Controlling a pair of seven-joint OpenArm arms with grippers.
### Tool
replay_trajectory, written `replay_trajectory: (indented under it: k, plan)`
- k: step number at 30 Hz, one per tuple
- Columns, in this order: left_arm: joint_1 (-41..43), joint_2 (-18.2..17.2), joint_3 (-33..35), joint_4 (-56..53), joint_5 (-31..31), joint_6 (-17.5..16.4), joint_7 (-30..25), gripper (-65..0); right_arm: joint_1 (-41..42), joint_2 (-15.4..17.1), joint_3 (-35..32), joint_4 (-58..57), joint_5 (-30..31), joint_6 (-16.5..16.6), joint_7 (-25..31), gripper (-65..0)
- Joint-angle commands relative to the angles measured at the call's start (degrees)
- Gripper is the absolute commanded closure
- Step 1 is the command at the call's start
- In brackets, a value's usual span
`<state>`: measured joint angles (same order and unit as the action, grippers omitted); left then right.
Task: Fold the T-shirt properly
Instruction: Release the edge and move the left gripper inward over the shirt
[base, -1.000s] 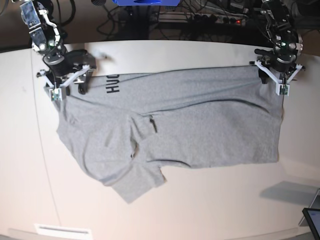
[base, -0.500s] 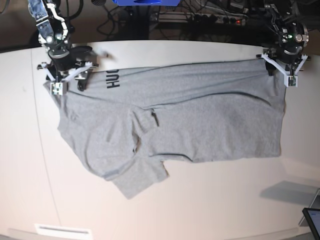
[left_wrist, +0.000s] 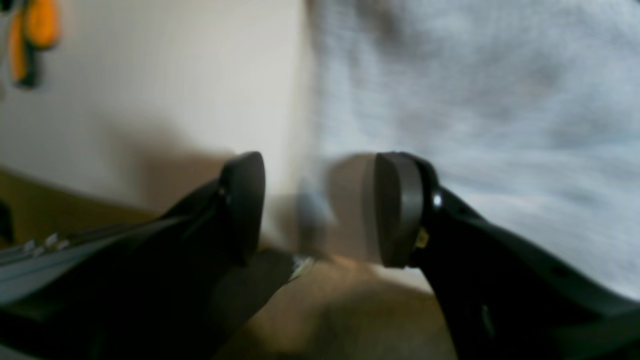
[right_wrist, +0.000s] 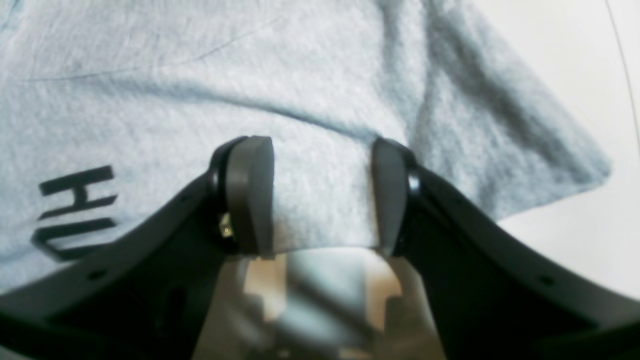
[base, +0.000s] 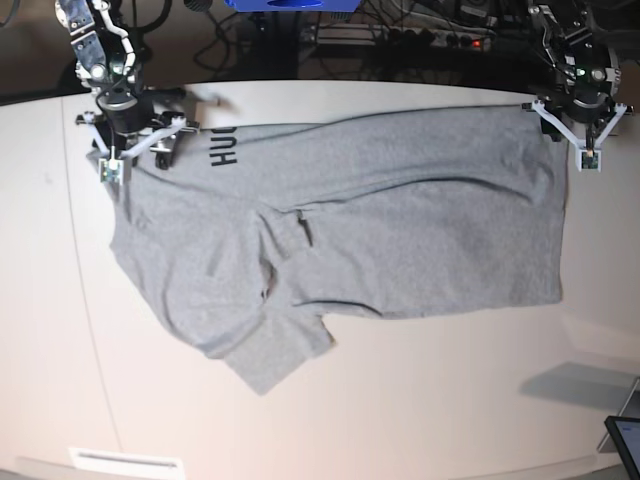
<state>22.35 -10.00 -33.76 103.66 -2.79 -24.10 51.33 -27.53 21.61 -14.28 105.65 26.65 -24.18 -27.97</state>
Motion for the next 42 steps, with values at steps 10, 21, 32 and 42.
replay_trajectory:
  k: [10,21,32,42]
  plan:
    - [-5.78,-1.12,-2.86,7.95,-0.07,0.23,7.97,-34.6,-1.44,0.06,-0.27,3.59,3.81,-1.35,-10.76,-31.0]
    - [-8.59,-1.47,-2.24,7.77,0.02,0.23,8.49,-34.8,0.76,2.35,-0.18,4.99,3.72,-1.44,-15.68,-31.3]
    - [-10.52,-1.03,-2.86,7.60,0.55,-6.10,9.64,-34.4,1.64,2.35,-0.44,8.33,3.72,-6.10,-12.87,-31.3]
    - [-10.52,-1.12,-2.86,7.68,0.55,-6.10,9.55,-34.3,0.85,4.20,-0.44,8.68,3.81,-6.45,-3.29,-31.2]
